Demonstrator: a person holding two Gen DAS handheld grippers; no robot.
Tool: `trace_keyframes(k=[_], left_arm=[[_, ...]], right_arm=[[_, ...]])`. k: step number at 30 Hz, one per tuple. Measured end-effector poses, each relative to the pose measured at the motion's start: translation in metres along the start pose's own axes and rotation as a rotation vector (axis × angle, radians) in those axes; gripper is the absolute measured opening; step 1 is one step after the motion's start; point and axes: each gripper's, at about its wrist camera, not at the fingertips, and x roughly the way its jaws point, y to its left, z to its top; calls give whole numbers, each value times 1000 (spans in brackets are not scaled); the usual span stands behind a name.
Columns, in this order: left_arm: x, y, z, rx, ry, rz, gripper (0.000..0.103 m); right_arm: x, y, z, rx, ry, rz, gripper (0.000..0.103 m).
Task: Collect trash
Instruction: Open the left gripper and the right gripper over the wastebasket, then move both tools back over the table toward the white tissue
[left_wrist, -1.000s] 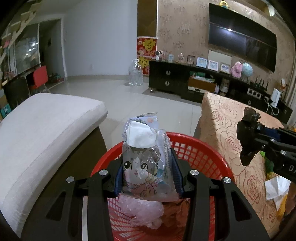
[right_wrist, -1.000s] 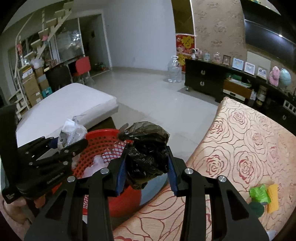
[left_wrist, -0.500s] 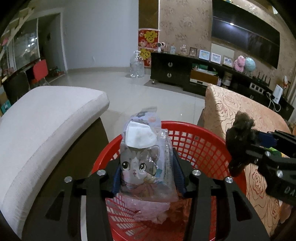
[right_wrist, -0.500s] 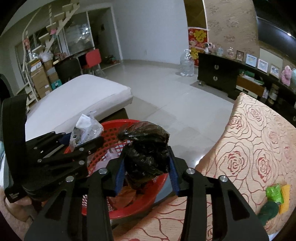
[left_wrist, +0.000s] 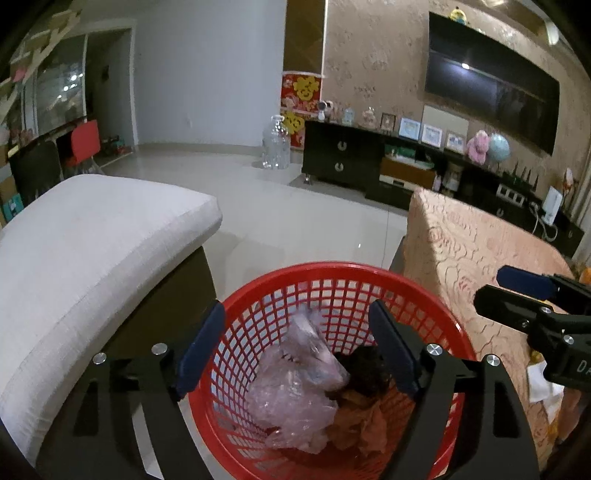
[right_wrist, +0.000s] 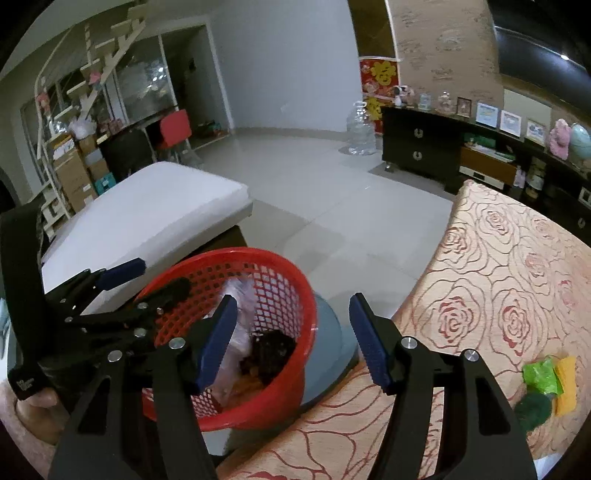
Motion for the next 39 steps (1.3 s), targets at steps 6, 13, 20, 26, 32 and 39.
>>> trace_keyframes(k=[6, 13, 20, 26, 32, 39], left_arm=[[-6, -1, 3, -12, -27, -13, 78], [-10, -10, 3, -1, -47, -34, 78], [-12, -20, 4, 14, -53, -64, 78], [-16, -37, 4, 27, -60, -102, 78], [-16, -62, 3, 68, -59, -137, 78], [-15, -95, -2, 126, -46, -179, 78]], right_arm=[[-14, -14, 1, 22, -30, -41, 63], [-33, -39, -2, 60, -62, -99, 66], [-71, -70, -8, 91, -107, -197, 66], [-113, -110, -29, 164, -141, -301, 68], [-144, -143, -60, 252, -143, -394, 68], [-167, -173, -98, 325, -121, -473, 69]])
